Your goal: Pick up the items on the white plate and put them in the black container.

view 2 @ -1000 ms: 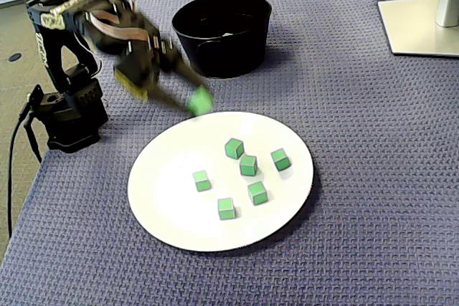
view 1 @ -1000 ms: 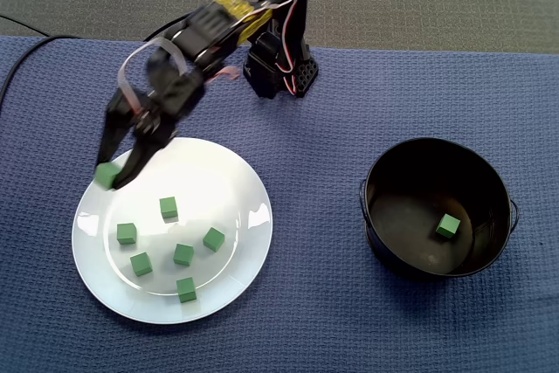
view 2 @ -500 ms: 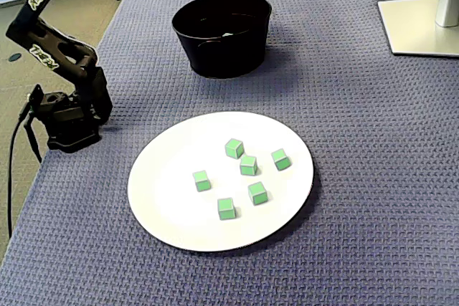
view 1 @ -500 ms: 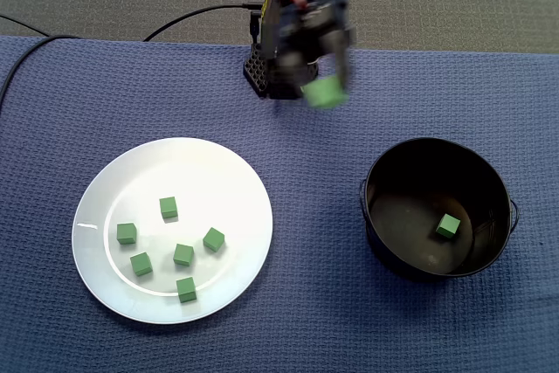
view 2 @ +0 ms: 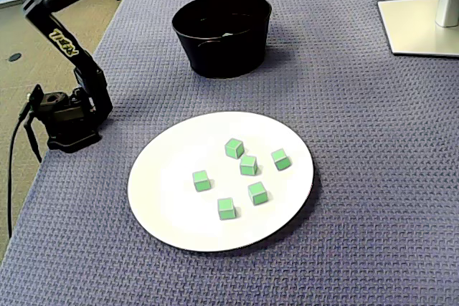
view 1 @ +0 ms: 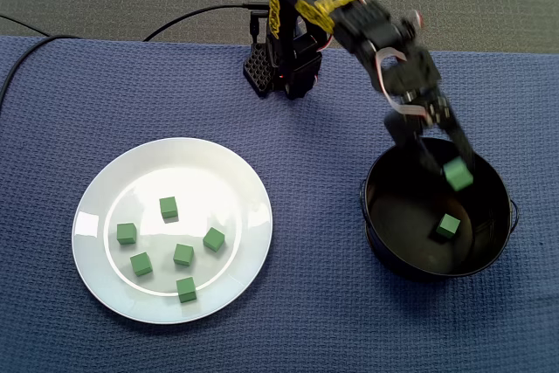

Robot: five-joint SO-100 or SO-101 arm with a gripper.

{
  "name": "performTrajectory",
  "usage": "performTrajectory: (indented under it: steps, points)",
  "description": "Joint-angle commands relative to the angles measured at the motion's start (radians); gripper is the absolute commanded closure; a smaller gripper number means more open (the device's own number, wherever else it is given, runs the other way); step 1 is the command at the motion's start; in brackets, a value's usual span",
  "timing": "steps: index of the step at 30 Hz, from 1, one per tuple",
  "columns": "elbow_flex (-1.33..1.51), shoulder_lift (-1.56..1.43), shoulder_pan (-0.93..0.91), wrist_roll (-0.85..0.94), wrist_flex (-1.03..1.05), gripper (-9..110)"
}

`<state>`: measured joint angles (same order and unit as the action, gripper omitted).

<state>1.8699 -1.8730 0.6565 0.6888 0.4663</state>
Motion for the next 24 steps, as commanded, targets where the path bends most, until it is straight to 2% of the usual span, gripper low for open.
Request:
performTrajectory:
  steps: [1,7,10,19,24]
  points:
    - [-0.064,0.202,-0.008,-0.089,-0.005,102]
    - [-0.104,0.367,-0.015,-0.06,0.031,102]
    - [-0.091,0.41,0.003,0.038,0.049,99]
    - [-0.035,0.33,-0.003,0.078,0.098,69]
    - [-0.202,0.144,-0.043,0.183,0.391,68]
